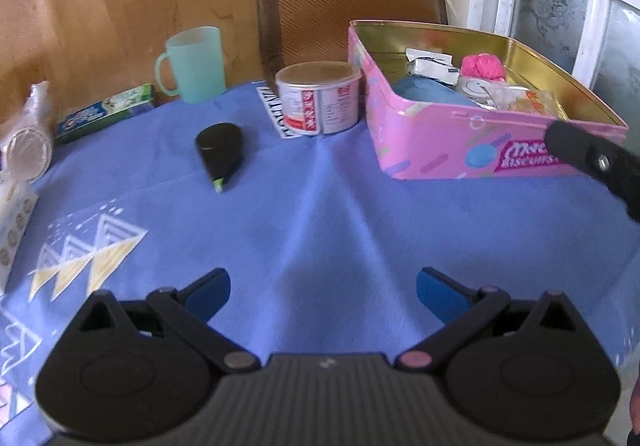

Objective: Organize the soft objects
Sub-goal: 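Move the right gripper to the black highlighter and close on it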

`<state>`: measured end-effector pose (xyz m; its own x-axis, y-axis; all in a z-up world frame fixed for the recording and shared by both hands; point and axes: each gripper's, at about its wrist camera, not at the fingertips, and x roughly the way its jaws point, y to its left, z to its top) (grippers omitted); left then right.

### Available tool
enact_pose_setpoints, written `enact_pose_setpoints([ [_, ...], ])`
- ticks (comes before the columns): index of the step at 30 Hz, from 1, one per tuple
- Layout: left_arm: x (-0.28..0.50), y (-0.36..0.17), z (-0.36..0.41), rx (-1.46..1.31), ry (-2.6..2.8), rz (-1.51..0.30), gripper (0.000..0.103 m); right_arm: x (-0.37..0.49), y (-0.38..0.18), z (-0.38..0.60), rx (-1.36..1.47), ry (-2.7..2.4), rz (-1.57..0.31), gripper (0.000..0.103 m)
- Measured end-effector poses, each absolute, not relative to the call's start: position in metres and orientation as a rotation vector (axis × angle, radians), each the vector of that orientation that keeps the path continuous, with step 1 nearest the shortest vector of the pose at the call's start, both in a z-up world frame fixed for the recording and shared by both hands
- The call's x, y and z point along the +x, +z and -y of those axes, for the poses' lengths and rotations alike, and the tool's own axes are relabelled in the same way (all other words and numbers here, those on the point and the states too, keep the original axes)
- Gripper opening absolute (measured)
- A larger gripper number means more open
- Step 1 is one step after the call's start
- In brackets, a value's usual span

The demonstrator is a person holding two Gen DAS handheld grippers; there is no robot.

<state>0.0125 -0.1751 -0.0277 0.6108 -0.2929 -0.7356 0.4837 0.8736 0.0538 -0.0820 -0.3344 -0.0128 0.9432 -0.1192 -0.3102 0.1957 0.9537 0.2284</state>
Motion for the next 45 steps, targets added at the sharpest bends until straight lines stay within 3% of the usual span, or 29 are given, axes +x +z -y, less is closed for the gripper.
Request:
enact_pose_setpoints([
  [14,0.028,-0.031,0.195,0.314,-0.510,-0.788,0.103,-0.076,-0.026,0.359,0.370,-0.231,-0.366,0.073],
  [45,0.071,-0.042,0.015,0.148,-0.328,-0.757,0.103,-0.013,-0.007,0.237,0.266,-0.036,-0.516,0.067],
])
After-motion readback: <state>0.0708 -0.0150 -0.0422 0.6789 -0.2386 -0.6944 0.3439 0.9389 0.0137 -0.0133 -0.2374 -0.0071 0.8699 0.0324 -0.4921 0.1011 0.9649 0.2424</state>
